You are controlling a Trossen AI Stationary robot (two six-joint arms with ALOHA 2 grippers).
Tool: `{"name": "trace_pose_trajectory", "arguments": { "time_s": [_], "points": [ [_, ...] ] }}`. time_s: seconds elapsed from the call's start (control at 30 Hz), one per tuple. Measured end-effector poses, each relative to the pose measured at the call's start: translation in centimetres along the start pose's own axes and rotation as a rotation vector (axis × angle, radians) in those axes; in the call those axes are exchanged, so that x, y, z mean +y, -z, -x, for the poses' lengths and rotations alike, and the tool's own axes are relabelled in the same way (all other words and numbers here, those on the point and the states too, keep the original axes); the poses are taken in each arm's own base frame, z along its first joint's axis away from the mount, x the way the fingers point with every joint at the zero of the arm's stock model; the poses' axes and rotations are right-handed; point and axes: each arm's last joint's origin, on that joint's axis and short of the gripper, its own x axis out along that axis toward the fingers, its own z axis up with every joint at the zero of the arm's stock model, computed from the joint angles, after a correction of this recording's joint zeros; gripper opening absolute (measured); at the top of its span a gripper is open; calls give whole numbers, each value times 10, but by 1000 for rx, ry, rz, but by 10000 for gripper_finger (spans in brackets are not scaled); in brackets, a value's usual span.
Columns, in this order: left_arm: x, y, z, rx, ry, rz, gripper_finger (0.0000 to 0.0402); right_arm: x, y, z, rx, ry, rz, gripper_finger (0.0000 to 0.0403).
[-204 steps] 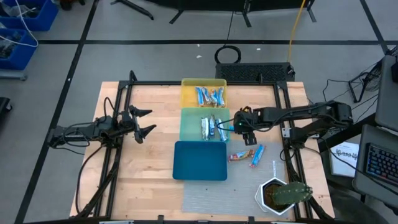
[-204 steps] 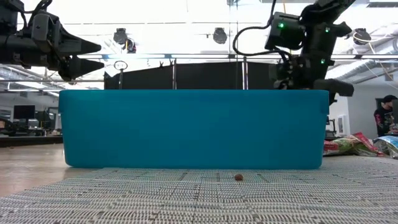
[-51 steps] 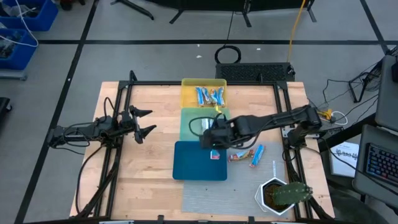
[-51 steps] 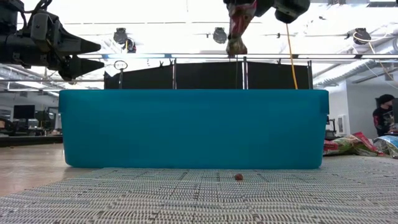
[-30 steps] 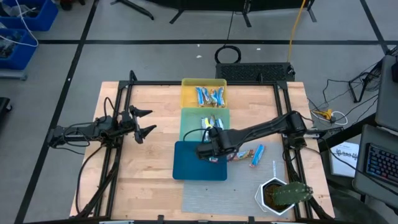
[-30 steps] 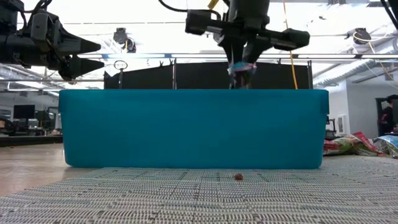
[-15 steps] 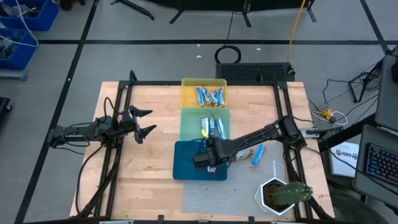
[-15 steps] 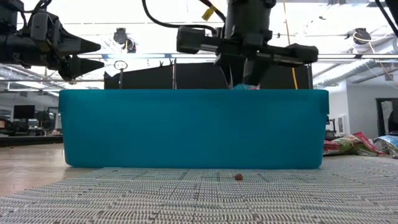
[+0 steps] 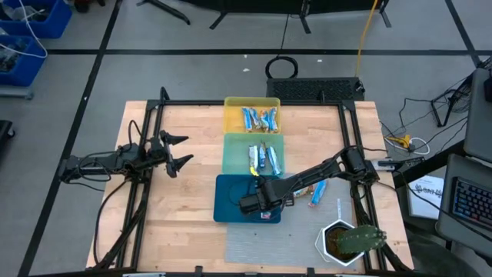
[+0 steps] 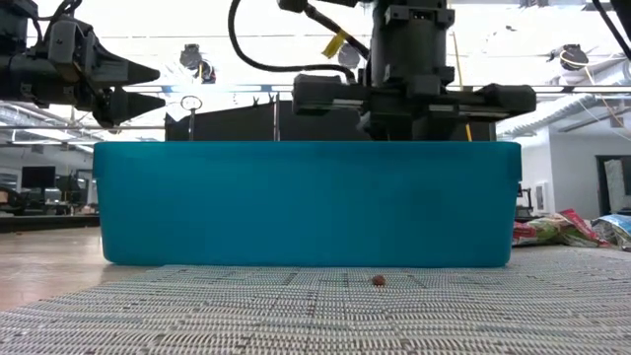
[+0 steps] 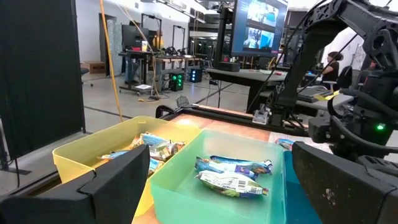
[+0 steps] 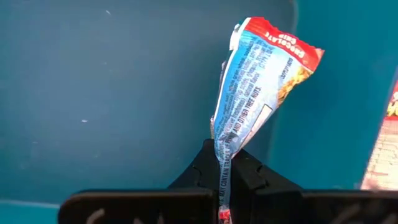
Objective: Pick and place Granola Bars by type
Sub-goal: Put the red granola bar into the blue bin
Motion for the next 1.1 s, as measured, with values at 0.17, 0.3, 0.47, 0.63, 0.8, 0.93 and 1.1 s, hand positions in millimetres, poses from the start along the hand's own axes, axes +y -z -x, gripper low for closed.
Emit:
{"name": "trace_pose_trajectory", "arguments": {
  "time_s": [0.17,0.3,0.47,0.63,0.8,0.93,1.1],
  "points": [
    [0,0,0,0,0,0,392,-4,-1,-9,11,19,-1,0],
    [0,0,0,0,0,0,392,-7,-4,-15,21,45,-2,0],
    [0,0,0,0,0,0,392,-6,-7,-18,22,41,-7,1],
    [0,0,0,0,0,0,392,-7,-8,-18,21,44,-7,23],
    [0,0,0,0,0,0,392,-7,-8,-18,20,50,-16,62],
    [0,0,0,0,0,0,392,-7,-10,-19,19,51,-19,104],
    [0,0,0,0,0,0,392,-8,-11,-16,22,47,-30,151]
  ]
}}
